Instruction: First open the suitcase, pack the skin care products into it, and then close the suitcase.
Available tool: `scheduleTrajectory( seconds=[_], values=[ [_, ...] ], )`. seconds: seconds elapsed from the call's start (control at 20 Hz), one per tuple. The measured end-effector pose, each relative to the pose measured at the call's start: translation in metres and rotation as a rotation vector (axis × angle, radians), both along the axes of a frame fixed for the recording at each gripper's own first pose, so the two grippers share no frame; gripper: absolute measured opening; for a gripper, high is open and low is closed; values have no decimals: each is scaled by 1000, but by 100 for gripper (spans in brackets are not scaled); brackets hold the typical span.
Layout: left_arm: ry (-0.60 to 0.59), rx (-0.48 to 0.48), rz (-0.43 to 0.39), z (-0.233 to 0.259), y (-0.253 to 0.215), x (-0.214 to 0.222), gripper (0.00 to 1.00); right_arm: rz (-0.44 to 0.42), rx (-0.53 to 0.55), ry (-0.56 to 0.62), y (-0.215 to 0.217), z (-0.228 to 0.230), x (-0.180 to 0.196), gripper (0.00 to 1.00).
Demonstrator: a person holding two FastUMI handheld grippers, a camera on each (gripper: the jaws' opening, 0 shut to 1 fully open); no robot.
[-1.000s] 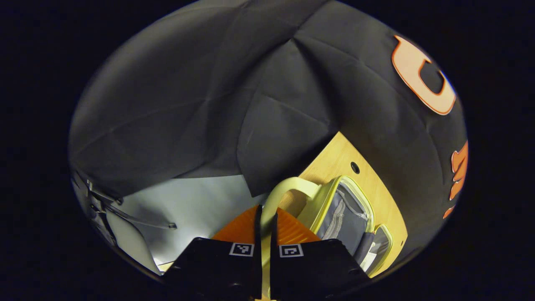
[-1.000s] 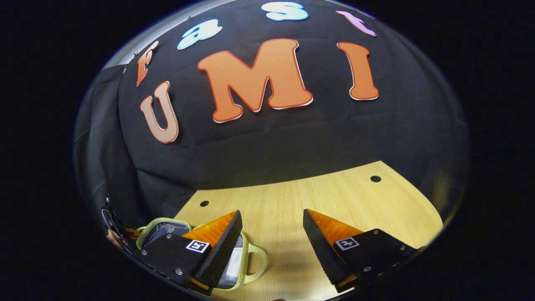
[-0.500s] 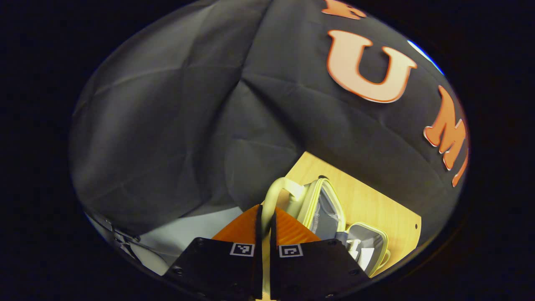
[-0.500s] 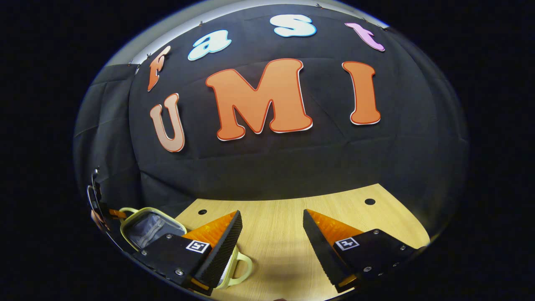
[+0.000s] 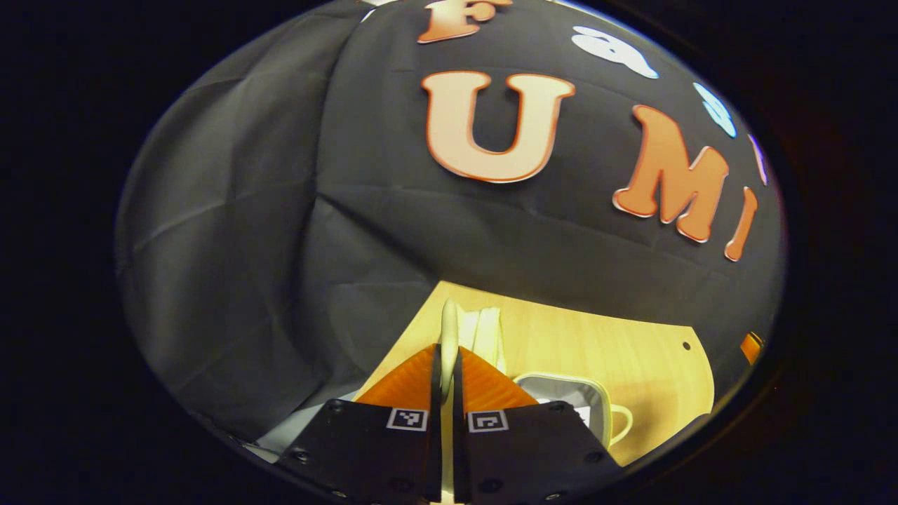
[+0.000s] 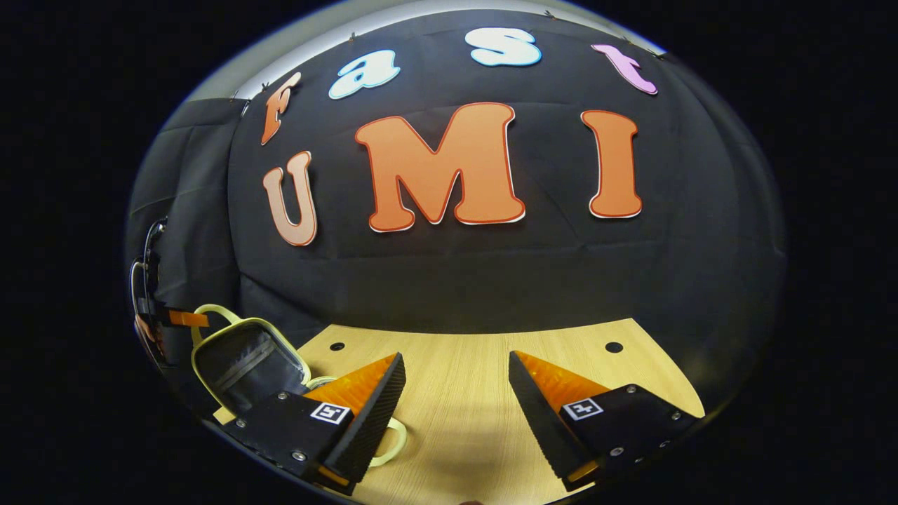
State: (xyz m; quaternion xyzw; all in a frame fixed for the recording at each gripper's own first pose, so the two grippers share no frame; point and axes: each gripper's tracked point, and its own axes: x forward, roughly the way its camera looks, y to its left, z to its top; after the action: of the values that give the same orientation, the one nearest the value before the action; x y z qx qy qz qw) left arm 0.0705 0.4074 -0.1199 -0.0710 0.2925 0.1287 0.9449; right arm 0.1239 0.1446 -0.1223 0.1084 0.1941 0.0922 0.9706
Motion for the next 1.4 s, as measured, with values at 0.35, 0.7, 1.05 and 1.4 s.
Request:
scheduleTrajectory(
  seconds=[0.35, 0.7, 1.05, 1.4],
  values=[
    [-8, -42, -159, 13, -76, 14, 7, -33, -10, -9, -29, 0, -11, 95],
    [2, -84, -307, 1, -168, 18, 6, -71, 2, -1, -53, -4, -23, 94],
    [65, -157, -448, -45, -255, 22, 7, -99, 3, 21, -74, -13, -37, 94],
    [176, -248, -526, -105, -306, 12, 7, -117, 5, 36, -91, -20, -49, 95]
  ],
)
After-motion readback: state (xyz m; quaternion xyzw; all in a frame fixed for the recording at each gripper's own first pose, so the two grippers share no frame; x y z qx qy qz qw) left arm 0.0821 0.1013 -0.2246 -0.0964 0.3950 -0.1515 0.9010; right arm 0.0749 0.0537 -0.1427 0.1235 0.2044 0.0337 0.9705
